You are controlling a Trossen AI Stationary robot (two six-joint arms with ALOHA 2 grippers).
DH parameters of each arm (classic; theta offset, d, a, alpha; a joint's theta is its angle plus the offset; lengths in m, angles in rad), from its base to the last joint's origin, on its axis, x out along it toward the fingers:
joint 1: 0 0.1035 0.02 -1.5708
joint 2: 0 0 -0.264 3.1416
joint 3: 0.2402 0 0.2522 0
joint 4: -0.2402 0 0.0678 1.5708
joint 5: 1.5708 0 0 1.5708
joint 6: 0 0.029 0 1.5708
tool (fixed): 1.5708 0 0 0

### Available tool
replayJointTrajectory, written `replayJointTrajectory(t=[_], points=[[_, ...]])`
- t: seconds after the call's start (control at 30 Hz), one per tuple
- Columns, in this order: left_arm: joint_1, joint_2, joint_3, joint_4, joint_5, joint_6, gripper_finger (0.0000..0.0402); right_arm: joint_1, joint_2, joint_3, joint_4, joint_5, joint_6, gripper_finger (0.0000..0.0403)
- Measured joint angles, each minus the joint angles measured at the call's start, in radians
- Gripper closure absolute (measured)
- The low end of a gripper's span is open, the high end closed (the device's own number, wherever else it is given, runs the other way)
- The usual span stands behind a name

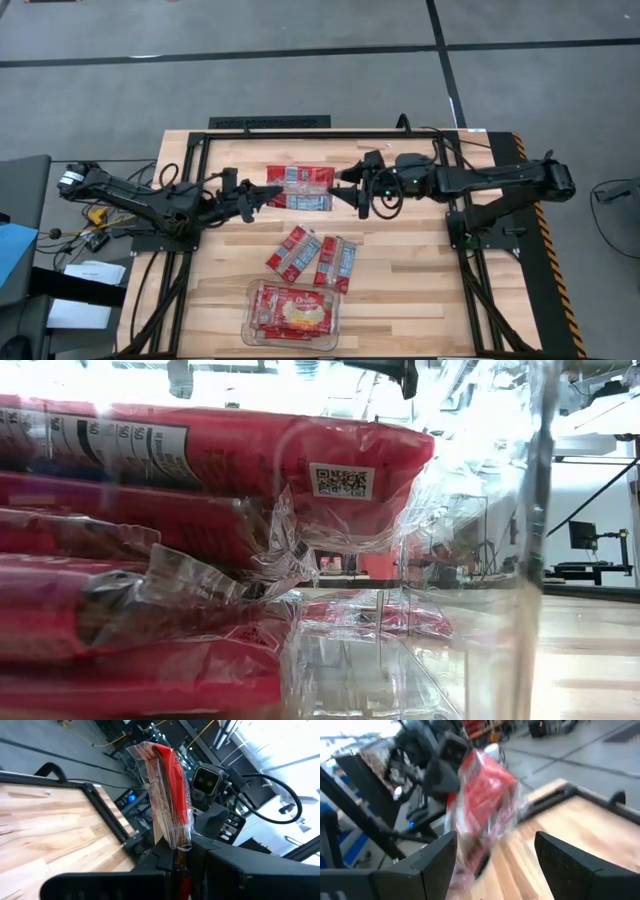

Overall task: Sort popcorn bags into baskets
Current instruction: Put the red popcorn bag into the transparent bin

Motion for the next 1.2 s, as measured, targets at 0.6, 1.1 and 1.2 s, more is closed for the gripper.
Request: replayJointTrajectory(t=[0.6, 1.1, 1.2], points=[[0.005, 0.035, 0.0, 0.002, -0.023, -0.04, 0.0398, -0.015, 0.079, 0.013, 0.082, -0.102, 0.0, 0.0172], [0.025, 0.057, 0.0, 0.023, -0.001, -0.108, 0.0342, -0.027, 0.072, 0.023, 0.026, -0.138, -0.071, 0.0378], [0.026, 0.039, 0.0, 0.038, 0.034, -0.14, 0.0296, -0.027, 0.036, 0.067, -0.062, -0.123, -0.155, 0.0387]])
